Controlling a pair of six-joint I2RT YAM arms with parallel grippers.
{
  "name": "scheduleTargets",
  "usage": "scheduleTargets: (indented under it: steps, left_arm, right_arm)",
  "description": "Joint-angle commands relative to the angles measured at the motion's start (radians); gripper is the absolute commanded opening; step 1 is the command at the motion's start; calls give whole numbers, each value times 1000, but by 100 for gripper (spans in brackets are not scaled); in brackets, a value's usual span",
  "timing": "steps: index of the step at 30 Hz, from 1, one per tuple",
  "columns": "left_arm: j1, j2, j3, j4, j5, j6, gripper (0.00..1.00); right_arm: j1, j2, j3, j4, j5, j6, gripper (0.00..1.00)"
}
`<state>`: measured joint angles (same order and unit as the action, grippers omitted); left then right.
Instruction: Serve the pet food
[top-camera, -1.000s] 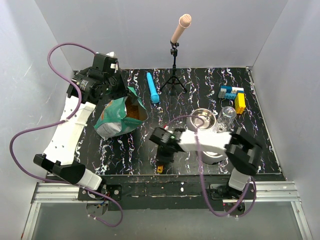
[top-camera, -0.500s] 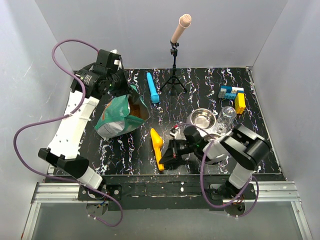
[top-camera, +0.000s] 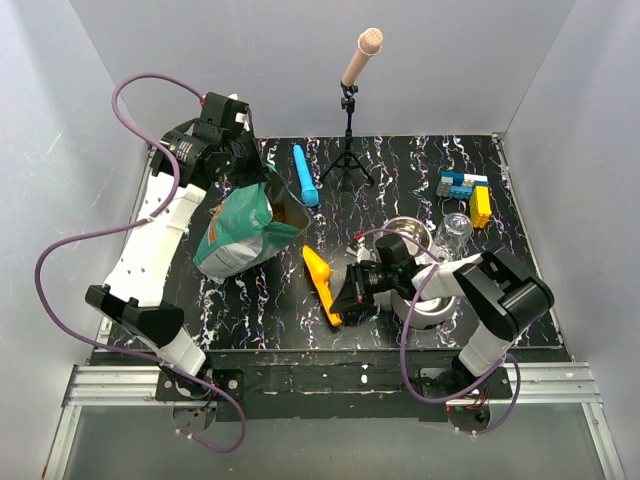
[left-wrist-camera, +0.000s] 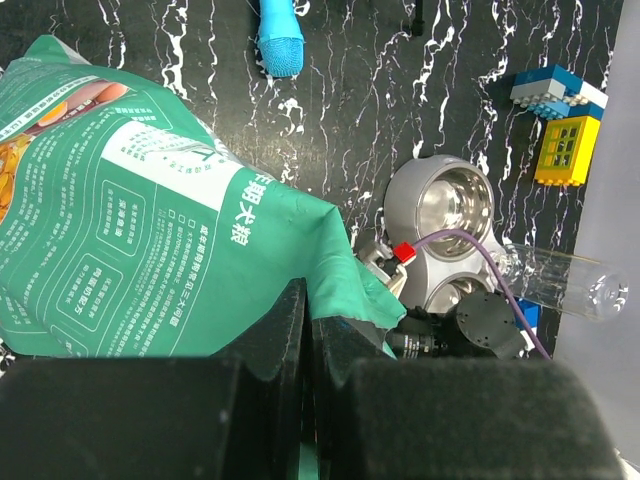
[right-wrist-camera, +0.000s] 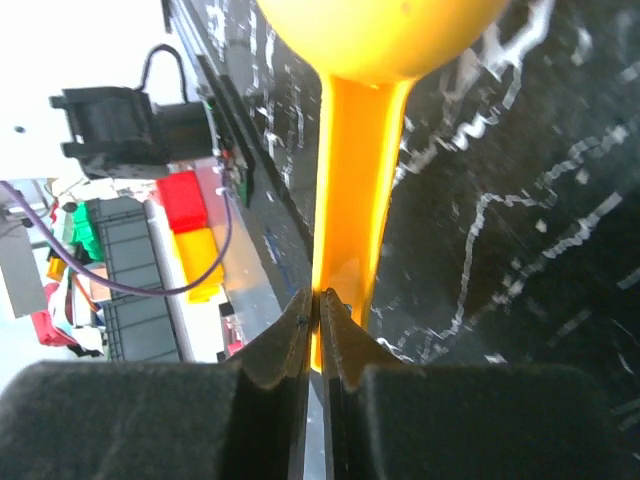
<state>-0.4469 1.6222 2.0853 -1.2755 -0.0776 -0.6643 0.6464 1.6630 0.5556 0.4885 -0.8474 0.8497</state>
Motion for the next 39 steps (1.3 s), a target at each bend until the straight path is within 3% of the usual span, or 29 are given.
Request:
scheduleTargets:
  steps: [1,8,12,17,24,27,32,39]
  left_arm:
    - [2,-5,13,99,10,-23,0]
    - [2,1,30,78,22,8,0]
    - [2,-5,22,68,30,35,0]
    - [2,-51,-105,137,119,48,0]
    - [-18,-113,-260,196,243,52,0]
    - [-36,-156,-350,232,245,40,0]
    - [-47,-209,-514,277,262,15,0]
    - [-55,-262,-639,265,204,2,0]
  right_arm:
    - [-11,14,-52,-46,-44,-86,12]
    - [-19,58,-40,-57,-19,-132,13]
    - [-19,-21,-4,-259,106,-205,17]
    - [-17,-150,43,-459,206,-244,20]
    - [5,-201,131,-680,289,-322,20]
    - [74,-255,190,-787,419,-369,28]
    - [127,-313,227,-866,582,-368,35]
    - [127,-336,236,-844,611,-324,44]
